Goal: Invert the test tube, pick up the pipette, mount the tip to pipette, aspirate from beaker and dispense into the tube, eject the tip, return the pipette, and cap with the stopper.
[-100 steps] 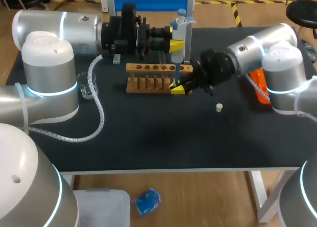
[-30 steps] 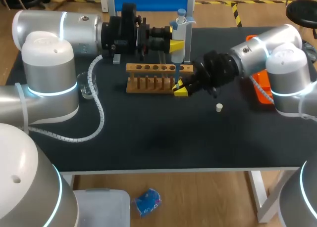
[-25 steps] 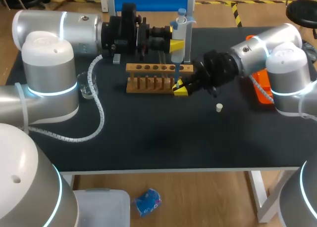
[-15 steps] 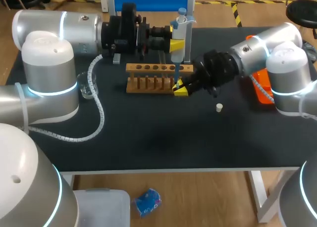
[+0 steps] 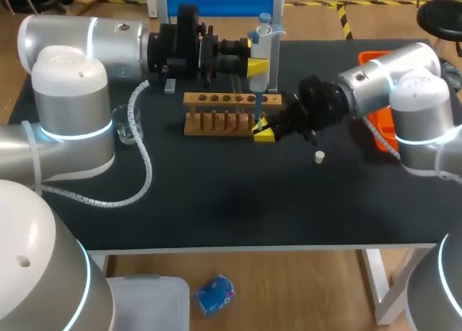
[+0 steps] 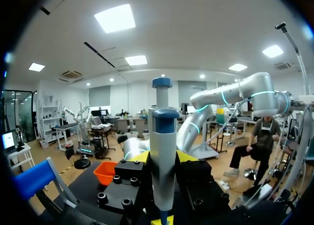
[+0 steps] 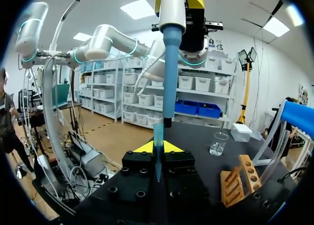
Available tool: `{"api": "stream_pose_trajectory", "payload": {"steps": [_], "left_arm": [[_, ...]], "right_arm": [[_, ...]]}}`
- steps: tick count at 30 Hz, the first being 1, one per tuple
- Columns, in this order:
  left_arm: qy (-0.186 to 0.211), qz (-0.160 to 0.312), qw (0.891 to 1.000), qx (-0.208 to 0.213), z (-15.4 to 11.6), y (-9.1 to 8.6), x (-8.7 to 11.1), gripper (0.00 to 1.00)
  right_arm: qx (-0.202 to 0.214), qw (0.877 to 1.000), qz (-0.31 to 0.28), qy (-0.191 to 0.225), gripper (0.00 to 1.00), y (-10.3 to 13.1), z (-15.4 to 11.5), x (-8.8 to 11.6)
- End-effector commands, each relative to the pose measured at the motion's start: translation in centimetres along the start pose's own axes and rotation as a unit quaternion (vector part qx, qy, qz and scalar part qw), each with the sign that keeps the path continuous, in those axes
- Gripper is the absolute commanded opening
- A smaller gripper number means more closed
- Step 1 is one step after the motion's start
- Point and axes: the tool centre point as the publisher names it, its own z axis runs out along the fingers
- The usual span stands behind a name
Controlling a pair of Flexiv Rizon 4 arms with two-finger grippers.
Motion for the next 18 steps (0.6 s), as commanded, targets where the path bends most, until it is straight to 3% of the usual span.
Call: {"api": "stream_pose_trajectory", "payload": {"steps": [1,18], "left_arm": [[0.000,0.001,1.000,0.001,0.07,0.03,-0.03,0.00],[0.000,0.001,1.000,0.001,0.07,0.03,-0.03,0.00]], "right_arm": [[-0.004,1.000,0.001,0.001,0.00,-0.31,-0.04,-0.03],[-0.010,1.000,0.019,-0.001,0.00,-0.83,0.36,-0.88]]}}
